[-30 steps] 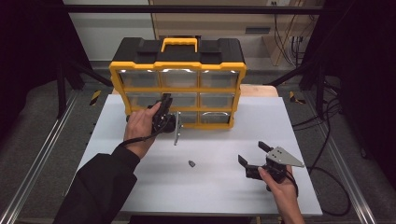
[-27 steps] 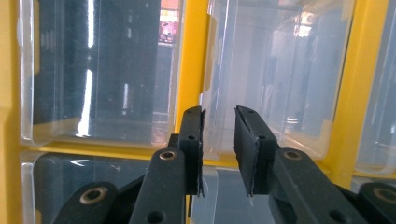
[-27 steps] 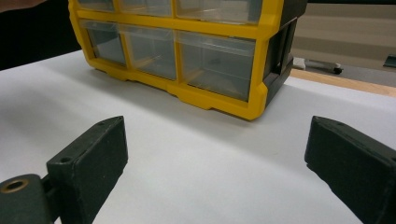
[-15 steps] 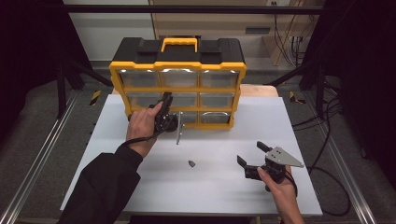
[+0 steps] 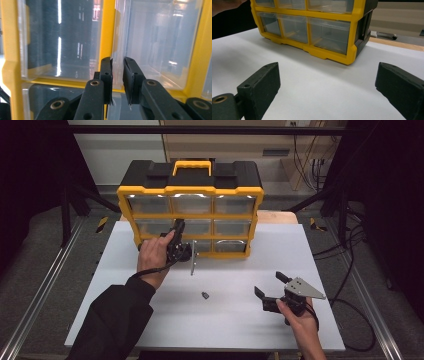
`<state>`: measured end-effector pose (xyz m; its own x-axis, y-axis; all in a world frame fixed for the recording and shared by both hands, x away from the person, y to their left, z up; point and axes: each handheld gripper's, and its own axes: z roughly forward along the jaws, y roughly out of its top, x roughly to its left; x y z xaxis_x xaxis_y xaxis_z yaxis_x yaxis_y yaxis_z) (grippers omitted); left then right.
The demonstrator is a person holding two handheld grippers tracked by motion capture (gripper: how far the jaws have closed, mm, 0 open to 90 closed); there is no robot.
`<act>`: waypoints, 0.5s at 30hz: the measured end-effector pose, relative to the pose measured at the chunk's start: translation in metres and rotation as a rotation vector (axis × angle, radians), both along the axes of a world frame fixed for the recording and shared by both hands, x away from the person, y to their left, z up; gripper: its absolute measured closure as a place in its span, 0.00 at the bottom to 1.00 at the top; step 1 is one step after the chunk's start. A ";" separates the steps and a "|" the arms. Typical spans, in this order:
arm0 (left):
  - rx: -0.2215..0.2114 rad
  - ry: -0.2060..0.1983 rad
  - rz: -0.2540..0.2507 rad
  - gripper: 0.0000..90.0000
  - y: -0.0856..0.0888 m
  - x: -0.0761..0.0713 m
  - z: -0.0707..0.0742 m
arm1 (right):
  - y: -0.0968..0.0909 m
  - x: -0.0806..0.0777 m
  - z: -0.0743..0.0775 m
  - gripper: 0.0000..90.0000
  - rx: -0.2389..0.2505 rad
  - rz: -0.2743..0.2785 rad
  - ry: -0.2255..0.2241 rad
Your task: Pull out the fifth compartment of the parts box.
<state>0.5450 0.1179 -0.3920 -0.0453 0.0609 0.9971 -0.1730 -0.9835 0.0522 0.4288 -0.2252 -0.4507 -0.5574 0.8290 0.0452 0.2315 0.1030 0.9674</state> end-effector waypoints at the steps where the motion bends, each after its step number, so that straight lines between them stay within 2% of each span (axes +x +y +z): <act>1: 0.002 0.003 0.000 0.87 0.000 -0.001 0.000 | 0.000 0.000 0.000 0.07 0.000 0.000 0.000; 9: -0.024 0.006 -0.009 0.87 0.001 -0.006 0.000 | -0.001 0.001 0.000 0.07 -0.001 0.000 -0.004; 12: -0.033 0.008 -0.012 0.87 0.002 -0.008 0.000 | -0.001 0.001 0.000 0.07 0.015 -0.003 0.000; 15: -0.036 0.010 -0.013 0.87 0.002 -0.011 0.000 | -0.001 0.000 0.001 0.07 0.005 -0.003 -0.003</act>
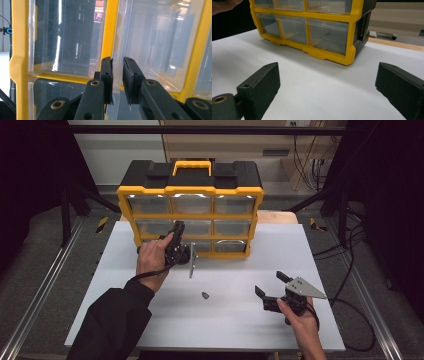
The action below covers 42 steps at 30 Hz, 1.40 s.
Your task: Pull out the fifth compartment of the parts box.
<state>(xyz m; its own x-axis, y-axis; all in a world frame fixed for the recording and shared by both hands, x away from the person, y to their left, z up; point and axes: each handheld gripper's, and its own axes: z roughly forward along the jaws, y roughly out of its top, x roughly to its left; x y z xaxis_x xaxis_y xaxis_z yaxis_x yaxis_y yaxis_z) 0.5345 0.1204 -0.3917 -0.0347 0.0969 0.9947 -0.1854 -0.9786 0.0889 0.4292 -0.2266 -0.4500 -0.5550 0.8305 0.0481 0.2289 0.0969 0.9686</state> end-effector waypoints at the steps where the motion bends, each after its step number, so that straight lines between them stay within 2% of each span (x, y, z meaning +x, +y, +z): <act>1: -0.005 0.002 0.000 0.87 0.000 -0.001 0.000 | 0.000 0.000 0.000 0.07 0.001 0.000 0.001; 5: -0.019 0.007 -0.003 0.87 0.001 -0.005 -0.001 | 0.001 -0.001 0.001 0.06 0.008 0.000 -0.005; 9: -0.020 0.011 -0.005 0.87 0.002 -0.010 0.000 | 0.001 -0.001 0.001 0.06 -0.002 -0.004 -0.003; 18: -0.014 0.013 -0.004 0.87 0.001 -0.019 0.002 | 0.000 -0.002 0.002 0.05 0.013 -0.010 -0.003; 24: -0.027 0.014 -0.003 0.87 0.001 -0.024 0.001 | 0.000 -0.002 0.002 0.04 0.024 -0.003 0.001; 30: -0.025 0.020 -0.004 0.87 0.003 -0.029 0.000 | 0.000 -0.002 0.002 0.04 0.023 -0.005 0.001; 34: -0.040 0.020 -0.003 0.86 0.003 -0.033 0.000 | 0.001 -0.003 0.002 0.04 0.005 -0.007 -0.001; 42: -0.057 0.022 -0.001 0.86 0.004 -0.039 -0.001 | -0.001 -0.003 0.003 0.04 0.006 -0.013 -0.006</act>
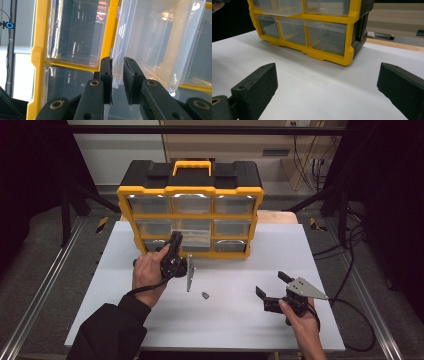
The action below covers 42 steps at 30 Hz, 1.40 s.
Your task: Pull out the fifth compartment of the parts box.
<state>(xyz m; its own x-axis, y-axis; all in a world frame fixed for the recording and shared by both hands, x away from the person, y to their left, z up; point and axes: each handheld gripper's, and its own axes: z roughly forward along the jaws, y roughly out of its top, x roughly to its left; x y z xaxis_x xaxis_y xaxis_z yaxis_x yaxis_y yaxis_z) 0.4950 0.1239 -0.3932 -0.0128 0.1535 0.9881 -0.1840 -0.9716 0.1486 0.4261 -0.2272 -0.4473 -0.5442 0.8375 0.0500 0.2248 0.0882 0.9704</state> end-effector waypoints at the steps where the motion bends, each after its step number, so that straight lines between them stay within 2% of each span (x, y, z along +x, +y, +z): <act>1: -0.014 0.007 0.002 0.85 0.000 -0.001 0.000 | 0.000 -0.001 0.001 0.04 0.000 0.001 -0.004; 3: -0.027 0.011 0.003 0.85 -0.001 -0.002 0.001 | -0.001 -0.001 0.001 0.04 0.000 0.001 -0.006; 10: -0.021 0.001 0.000 0.85 -0.001 -0.008 -0.001 | -0.001 -0.001 0.001 0.04 -0.001 0.000 -0.006; 15: -0.038 0.008 0.005 0.85 -0.001 -0.010 0.000 | 0.000 -0.001 0.001 0.04 -0.004 0.003 -0.003; 21: -0.027 0.005 0.006 0.84 -0.002 -0.013 -0.002 | 0.000 -0.001 0.001 0.04 -0.004 0.003 -0.003; 29: -0.045 0.004 -0.005 0.84 -0.003 -0.017 -0.003 | 0.000 -0.001 0.001 0.04 -0.004 0.004 -0.003; 42: -0.062 0.006 0.014 0.84 -0.003 -0.026 -0.004 | 0.000 -0.001 0.002 0.04 0.001 0.000 -0.007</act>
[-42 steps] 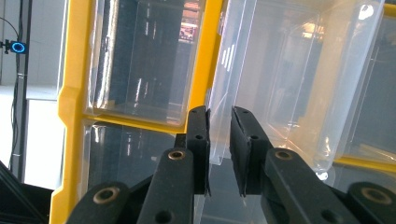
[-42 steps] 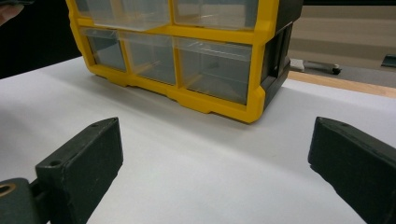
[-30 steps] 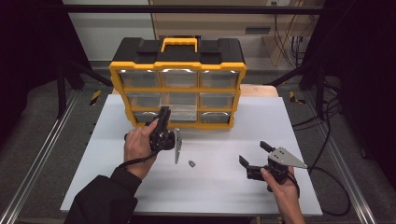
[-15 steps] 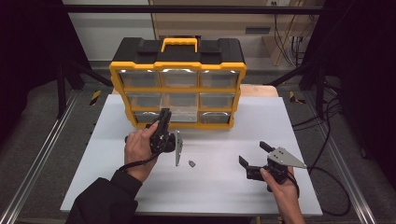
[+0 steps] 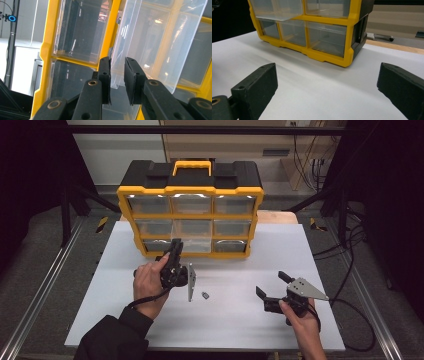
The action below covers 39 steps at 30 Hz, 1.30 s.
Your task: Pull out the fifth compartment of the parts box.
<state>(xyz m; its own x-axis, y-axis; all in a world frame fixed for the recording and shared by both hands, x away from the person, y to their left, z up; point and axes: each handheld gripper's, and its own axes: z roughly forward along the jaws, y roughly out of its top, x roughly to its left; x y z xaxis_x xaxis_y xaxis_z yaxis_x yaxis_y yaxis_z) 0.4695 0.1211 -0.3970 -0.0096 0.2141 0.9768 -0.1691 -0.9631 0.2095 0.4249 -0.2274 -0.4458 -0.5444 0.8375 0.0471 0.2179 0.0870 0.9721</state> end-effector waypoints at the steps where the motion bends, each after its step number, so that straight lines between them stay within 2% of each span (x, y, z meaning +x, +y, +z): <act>1: -0.004 0.002 0.000 0.84 0.000 0.000 0.000 | 0.000 0.000 0.000 0.04 0.000 0.000 -0.002; 24: -0.035 -0.002 -0.017 0.83 0.002 -0.020 -0.002 | -0.001 0.000 0.000 0.04 -0.004 0.000 -0.005; 27: -0.036 -0.002 -0.013 0.82 0.002 -0.021 -0.002 | -0.002 0.000 0.001 0.04 0.017 -0.003 -0.003; 39: -0.035 0.000 -0.014 0.82 0.002 -0.022 -0.003 | -0.004 0.000 0.001 0.04 0.044 -0.004 -0.001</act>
